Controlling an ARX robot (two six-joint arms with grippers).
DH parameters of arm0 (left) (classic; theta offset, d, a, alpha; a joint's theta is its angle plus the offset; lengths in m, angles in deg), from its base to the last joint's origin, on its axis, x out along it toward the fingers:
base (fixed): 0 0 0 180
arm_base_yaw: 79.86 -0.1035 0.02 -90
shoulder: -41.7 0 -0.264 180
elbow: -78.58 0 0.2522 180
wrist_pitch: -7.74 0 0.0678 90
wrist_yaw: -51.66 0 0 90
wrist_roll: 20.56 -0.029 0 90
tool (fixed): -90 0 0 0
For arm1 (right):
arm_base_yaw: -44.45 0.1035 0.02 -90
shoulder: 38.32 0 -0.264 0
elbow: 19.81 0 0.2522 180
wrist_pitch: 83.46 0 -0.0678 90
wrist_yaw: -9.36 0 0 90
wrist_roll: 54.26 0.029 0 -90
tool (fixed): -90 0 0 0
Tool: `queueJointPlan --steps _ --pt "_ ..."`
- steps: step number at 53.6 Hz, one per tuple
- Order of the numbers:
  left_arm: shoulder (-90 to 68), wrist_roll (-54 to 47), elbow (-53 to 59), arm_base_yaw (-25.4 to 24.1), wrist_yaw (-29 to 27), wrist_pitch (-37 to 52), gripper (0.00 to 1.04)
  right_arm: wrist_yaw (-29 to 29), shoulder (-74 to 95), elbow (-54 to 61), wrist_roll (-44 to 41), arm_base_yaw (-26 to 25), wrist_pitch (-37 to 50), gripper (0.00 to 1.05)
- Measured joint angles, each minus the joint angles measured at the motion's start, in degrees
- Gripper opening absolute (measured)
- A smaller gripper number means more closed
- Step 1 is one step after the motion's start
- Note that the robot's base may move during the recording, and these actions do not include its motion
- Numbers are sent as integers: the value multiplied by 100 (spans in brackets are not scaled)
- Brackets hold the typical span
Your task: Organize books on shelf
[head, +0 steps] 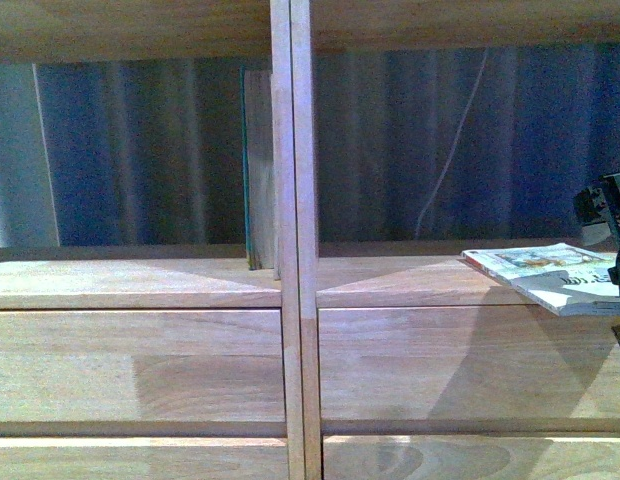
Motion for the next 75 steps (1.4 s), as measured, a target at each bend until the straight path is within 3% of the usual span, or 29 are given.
queueJointPlan --steps 18,23,54,75 --pt "0 0 0 0 0 0 97 4 -205 341 26 -22 133 17" --pt "0 0 0 0 0 0 97 2 -328 404 17 -20 149 8" --pt "0 0 0 0 0 0 97 186 -1303 1106 -509 -195 428 7" --pt "0 0 0 0 0 0 97 1292 -3287 1902 -1897 -619 883 7"
